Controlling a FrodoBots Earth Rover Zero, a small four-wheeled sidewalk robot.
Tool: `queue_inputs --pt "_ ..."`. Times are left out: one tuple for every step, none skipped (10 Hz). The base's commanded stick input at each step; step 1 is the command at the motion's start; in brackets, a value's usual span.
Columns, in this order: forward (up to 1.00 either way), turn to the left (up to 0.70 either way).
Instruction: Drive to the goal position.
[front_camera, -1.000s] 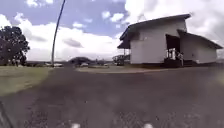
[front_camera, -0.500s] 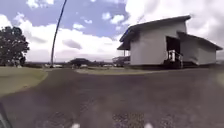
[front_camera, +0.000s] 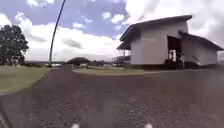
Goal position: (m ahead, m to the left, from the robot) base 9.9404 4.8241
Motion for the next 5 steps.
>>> queue_inputs --pt "0.70 0.00" --pt "0.70 0.00" --pt "0.70 0.00" --pt "0.70 0.00" --pt "0.70 0.00"
